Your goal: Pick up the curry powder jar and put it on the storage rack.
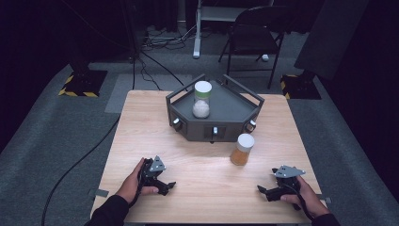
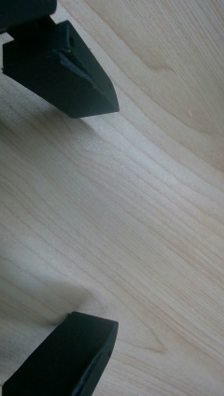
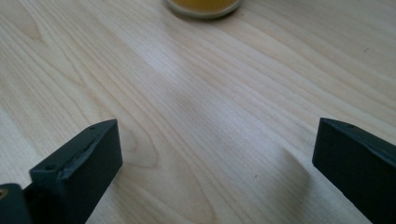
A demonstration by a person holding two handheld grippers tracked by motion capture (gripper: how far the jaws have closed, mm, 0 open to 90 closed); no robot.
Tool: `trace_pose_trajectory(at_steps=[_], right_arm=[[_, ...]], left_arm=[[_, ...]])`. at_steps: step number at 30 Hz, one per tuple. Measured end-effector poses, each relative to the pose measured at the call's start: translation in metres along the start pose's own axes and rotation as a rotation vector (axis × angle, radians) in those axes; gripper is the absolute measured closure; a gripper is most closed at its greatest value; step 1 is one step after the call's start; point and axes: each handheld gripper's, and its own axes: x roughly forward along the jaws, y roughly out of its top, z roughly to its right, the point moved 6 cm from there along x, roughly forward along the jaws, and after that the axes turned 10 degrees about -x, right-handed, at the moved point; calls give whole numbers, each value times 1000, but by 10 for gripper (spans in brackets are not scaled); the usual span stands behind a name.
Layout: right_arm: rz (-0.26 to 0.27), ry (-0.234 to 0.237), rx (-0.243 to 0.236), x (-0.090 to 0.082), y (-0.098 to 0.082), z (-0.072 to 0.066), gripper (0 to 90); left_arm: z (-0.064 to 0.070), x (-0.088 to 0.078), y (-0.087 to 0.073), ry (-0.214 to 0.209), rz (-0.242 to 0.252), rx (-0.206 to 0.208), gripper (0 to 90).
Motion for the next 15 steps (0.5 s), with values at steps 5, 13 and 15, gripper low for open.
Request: trace_pose_trajectory(at_steps=[5, 13, 15], right_arm=[[26, -14, 12, -2, 0, -1, 12], [51, -32, 22, -4, 2, -3, 12], [56, -31, 25, -4, 4, -4, 12]], left_arm=[[0, 0, 0, 0, 0, 0, 3], [0, 0, 0, 0, 0, 0, 3], [0, 0, 0, 0, 0, 0, 3]])
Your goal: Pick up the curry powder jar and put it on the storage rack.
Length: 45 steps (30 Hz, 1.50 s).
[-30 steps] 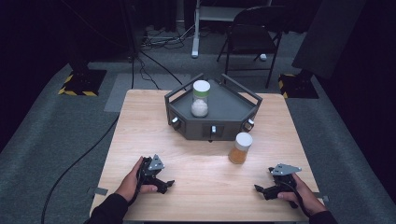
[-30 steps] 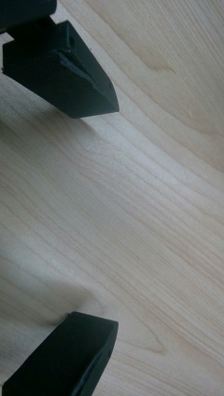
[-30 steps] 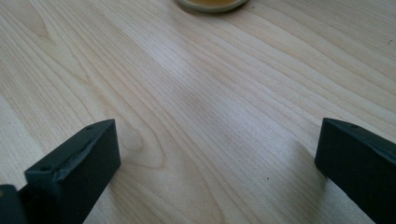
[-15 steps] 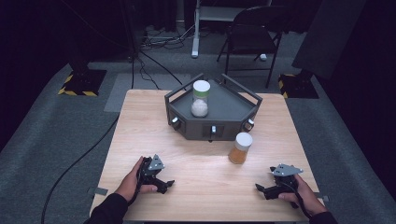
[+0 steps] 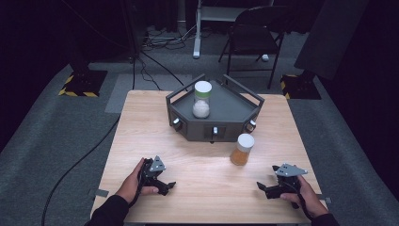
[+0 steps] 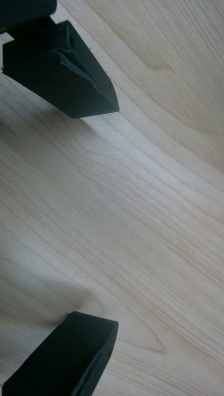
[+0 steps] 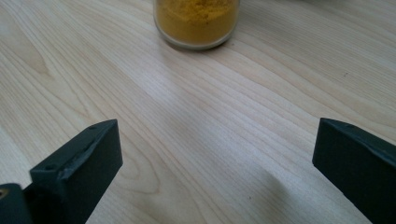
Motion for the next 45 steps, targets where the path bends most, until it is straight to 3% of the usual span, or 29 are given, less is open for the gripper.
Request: trace_pose_trajectory(at_steps=[10, 14, 19, 45], right_arm=[[33, -37, 13, 1, 11, -6, 12], [44, -82, 27, 3, 18, -9, 12], [58, -100, 20, 10, 25, -12, 12], [109, -104, 44, 52, 60, -14, 15]], left_arm=[[0, 0, 0, 0, 0, 1, 3], [0, 0, 0, 0, 0, 0, 3], [0, 0, 0, 0, 0, 0, 3], [0, 0, 0, 0, 0, 1, 3]])
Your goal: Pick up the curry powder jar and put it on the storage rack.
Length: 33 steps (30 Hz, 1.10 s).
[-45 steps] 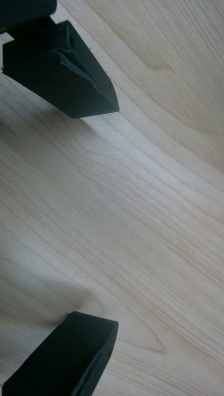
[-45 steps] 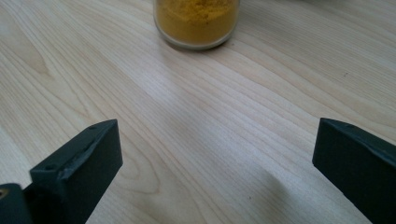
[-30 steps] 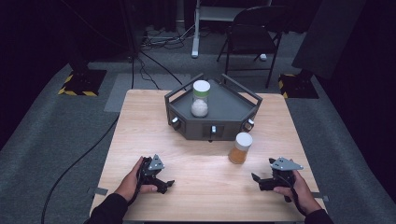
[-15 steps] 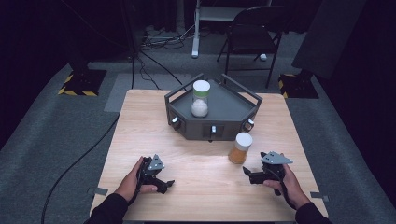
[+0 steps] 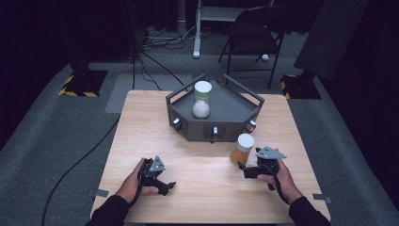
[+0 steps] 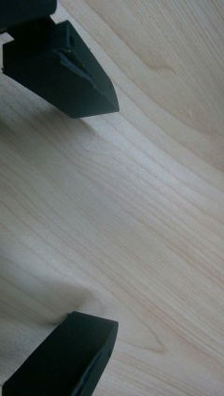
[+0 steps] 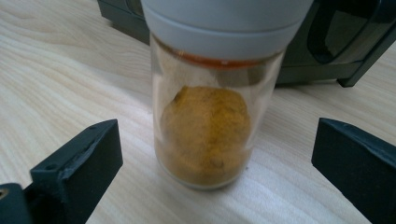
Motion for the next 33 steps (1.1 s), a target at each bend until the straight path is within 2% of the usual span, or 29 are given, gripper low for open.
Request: trace_pose_trajectory(at_steps=[8, 17, 22, 24, 28, 31, 33], right_arm=[[19, -13, 14, 11, 9, -2, 18], [62, -29, 53, 21, 15, -4, 33], [88, -57, 60, 20, 14, -5, 97], [111, -62, 67, 19, 12, -4, 120], [166, -79, 78, 18, 10, -4, 221], [191, -72, 56, 19, 10, -5, 316], [197, -81, 44, 20, 10, -7, 325]], left_arm=[[0, 0, 0, 0, 0, 0, 3], [0, 0, 0, 0, 0, 0, 3], [0, 0, 0, 0, 0, 1, 3], [0, 0, 0, -1, 0, 0, 3], [0, 0, 0, -1, 0, 1, 3], [0, 0, 0, -1, 0, 1, 3], [0, 0, 0, -1, 0, 1, 3]])
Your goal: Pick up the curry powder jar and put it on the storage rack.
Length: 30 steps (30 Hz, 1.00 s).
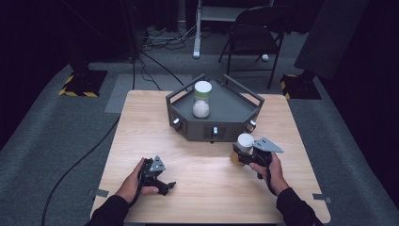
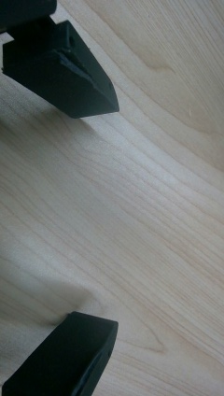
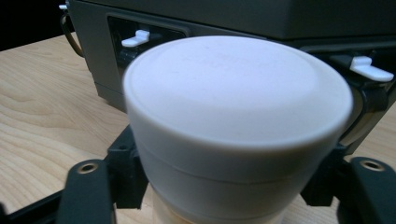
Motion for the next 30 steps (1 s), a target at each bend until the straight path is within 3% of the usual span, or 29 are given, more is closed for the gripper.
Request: trace_pose_trajectory(at_steps=[19, 30], right_arm=[[3, -21, -9, -2, 1, -2, 330], [-4, -46, -29, -11, 13, -3, 329]], left_arm=[[0, 0, 0, 0, 0, 0, 3], [0, 0, 0, -1, 0, 0, 3]])
